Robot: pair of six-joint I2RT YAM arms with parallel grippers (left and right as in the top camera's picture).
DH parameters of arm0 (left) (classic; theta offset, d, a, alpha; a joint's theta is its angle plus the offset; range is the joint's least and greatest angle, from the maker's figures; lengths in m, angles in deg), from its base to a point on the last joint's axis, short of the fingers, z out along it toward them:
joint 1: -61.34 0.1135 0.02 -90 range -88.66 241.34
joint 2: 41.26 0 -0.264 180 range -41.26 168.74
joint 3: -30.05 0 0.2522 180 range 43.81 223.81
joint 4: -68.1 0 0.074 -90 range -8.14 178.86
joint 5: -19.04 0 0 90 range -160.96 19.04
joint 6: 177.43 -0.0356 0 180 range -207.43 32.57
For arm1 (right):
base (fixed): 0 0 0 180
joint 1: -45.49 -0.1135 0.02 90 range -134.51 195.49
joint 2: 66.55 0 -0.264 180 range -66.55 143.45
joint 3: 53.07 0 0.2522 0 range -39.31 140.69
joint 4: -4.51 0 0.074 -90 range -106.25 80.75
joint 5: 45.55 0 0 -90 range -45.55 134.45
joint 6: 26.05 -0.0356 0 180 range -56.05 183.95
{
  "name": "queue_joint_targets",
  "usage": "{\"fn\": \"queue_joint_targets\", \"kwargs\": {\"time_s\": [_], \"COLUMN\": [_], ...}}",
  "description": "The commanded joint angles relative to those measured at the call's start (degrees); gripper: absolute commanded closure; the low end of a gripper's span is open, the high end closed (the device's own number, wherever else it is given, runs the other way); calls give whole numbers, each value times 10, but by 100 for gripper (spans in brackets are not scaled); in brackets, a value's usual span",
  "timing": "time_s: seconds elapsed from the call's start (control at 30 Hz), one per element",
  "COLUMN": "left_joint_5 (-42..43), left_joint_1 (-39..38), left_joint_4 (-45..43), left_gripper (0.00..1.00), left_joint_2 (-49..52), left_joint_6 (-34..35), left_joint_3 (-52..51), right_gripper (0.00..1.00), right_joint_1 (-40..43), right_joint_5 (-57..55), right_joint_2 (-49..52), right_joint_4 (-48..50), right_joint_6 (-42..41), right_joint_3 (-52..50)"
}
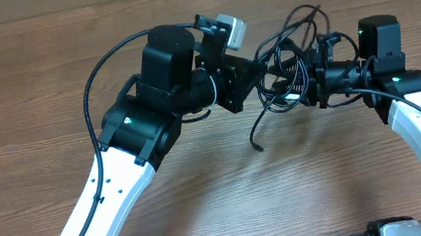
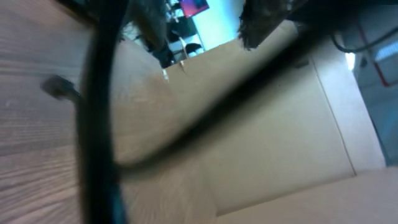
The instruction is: Untangle cables
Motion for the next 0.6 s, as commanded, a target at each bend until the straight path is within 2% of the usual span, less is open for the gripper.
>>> {"fn": "queue_joint_targets", "kwargs": {"time_s": [0.0, 0.17, 0.3, 0.47, 0.57], "left_joint_5": [11, 11, 12, 12, 11], "left_joint_1": [0, 11, 17, 20, 20], "left_joint_4": [-6, 2, 40, 96, 137], "left_gripper": [96, 96, 96, 96, 96], "left_joint_2": [-13, -13, -13, -14, -15], "left_joint_6": [5, 3, -3, -59, -111], "left_joint_3": [8, 8, 8, 8, 8], "right_gripper": [94, 96, 96, 96, 96], "right_joint_1": [-2, -2, -1, -1, -1], "right_joint_5": [2, -19, -135, -301, -444], "right_joint_2": [-4, -4, -4, -4, -4], "right_joint_4": [3, 3, -35, -89, -139], "right_joint_6": [-5, 13, 34, 84, 90], "right_joint_3": [9, 9, 9, 9, 9]}}
